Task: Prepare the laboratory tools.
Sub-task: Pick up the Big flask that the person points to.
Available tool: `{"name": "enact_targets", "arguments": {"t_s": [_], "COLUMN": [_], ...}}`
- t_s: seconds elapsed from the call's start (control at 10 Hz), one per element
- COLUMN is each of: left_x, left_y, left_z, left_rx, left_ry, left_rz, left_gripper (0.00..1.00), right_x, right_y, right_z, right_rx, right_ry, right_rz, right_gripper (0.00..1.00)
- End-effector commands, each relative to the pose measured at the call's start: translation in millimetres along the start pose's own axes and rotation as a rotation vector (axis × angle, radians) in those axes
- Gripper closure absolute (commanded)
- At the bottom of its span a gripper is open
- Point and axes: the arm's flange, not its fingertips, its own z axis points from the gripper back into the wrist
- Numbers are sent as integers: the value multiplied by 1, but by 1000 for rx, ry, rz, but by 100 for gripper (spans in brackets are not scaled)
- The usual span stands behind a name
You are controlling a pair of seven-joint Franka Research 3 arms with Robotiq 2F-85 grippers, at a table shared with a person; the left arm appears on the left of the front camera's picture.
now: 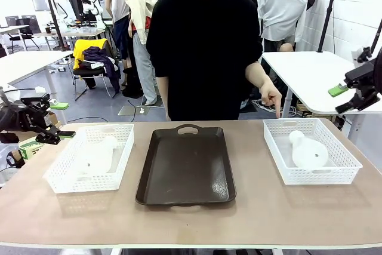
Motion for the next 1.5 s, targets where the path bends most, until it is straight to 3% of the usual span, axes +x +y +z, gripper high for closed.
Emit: {"name": "enact_targets", "arguments": {"t_s": [0.0, 0.3, 0.4, 0.9, 1.4], "left_x": [0, 0, 0, 0, 0], "left_y": [-1, -1, -1, -1, -1], "left_z": [1, 1, 1, 1, 1], "left_rx": [-4, -4, -4, -4, -4], "left_ry": [0, 0, 0, 0, 0], "left_rz": [-1, -1, -1, -1, -1], "left_gripper": [0, 0, 0, 0, 0], "right_x": [24, 70, 78, 84, 79], "right_y": [17, 10, 4, -22, -24], "right_z": [-26, -84, -102, -164, -155], "right_rx": [-358, -695, -788, -825, -817], "right_ry": [91, 206, 190, 169, 187], "right_rz": [-38, -111, -146, -203, -202], "right_gripper": [0, 0, 0, 0, 0]}}
